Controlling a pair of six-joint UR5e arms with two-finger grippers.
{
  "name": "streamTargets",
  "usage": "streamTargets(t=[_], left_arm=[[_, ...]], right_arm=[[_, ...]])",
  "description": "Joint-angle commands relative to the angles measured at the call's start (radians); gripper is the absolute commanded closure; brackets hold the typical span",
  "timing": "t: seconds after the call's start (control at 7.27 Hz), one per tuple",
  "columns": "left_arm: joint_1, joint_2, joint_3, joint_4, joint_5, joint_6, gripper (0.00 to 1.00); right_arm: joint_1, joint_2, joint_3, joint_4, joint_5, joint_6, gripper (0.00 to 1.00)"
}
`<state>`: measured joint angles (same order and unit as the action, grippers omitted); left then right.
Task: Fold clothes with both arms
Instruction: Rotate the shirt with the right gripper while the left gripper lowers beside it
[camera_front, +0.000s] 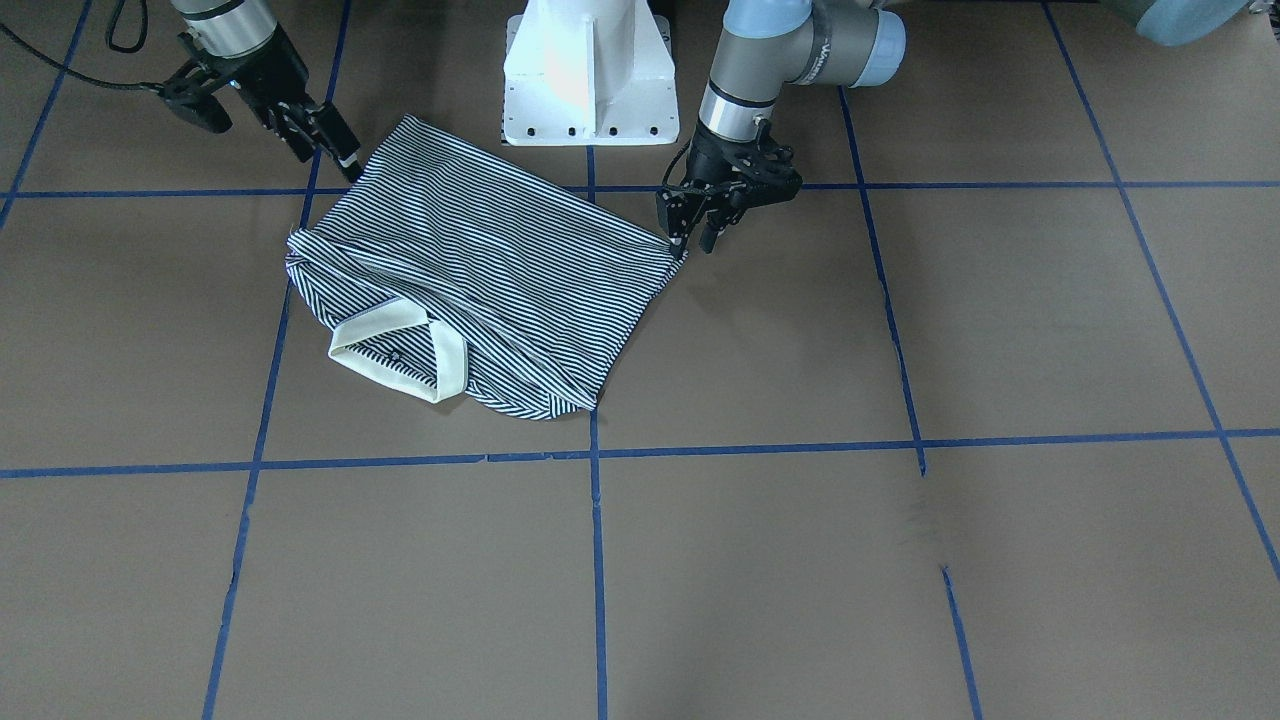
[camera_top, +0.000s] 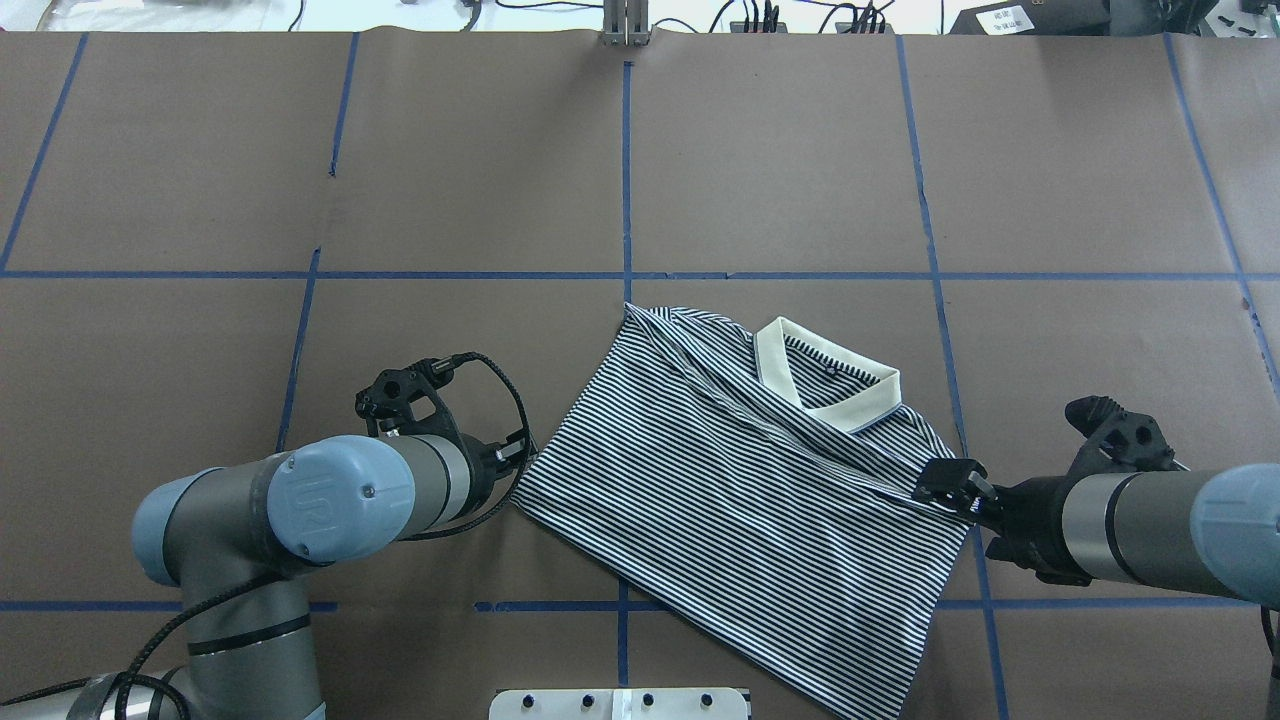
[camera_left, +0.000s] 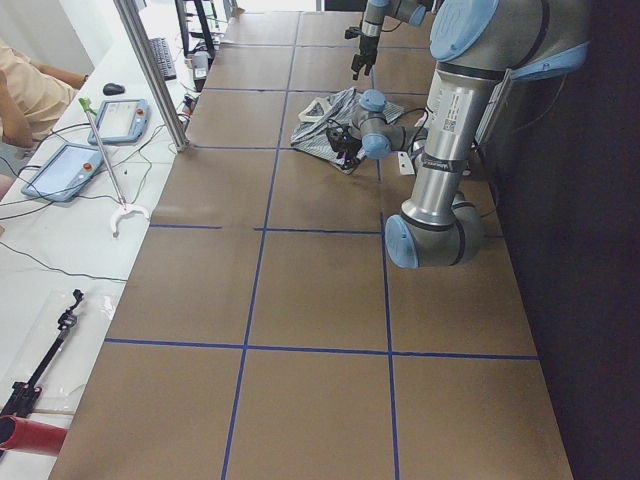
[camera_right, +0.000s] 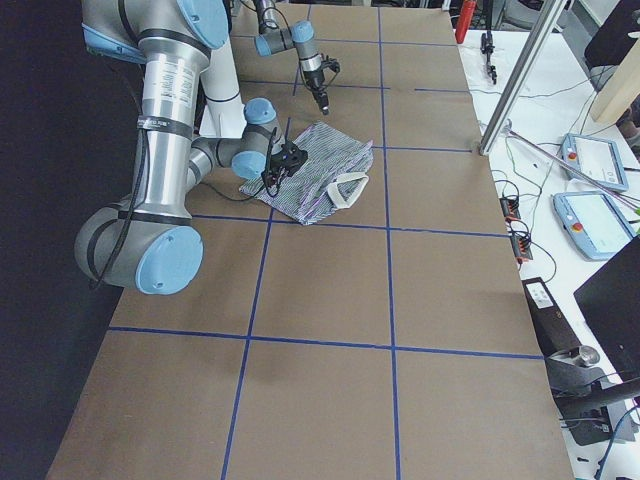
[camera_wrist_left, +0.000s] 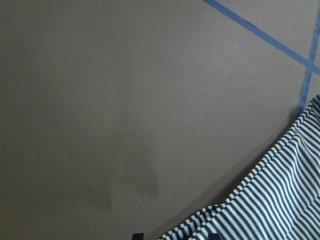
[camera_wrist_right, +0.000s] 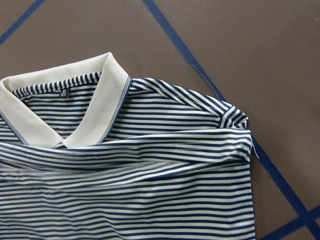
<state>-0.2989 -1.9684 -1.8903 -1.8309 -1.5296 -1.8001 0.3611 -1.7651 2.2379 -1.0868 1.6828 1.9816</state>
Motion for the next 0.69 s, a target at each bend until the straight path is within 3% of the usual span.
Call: streamTargets(t=[0.0, 0.55], left_arm=[[0.030, -0.012, 0.011, 0.027, 0.003, -0.001, 0.46], [0.035, -0.041, 0.057, 0.025, 0.003, 0.001, 0.47]], right_arm=[[0.022, 0.062, -0.055, 0.001, -0.002, -0.009, 0.00], [0.117, 0.067, -0.078, -0.001, 0.008, -0.102, 0.00]])
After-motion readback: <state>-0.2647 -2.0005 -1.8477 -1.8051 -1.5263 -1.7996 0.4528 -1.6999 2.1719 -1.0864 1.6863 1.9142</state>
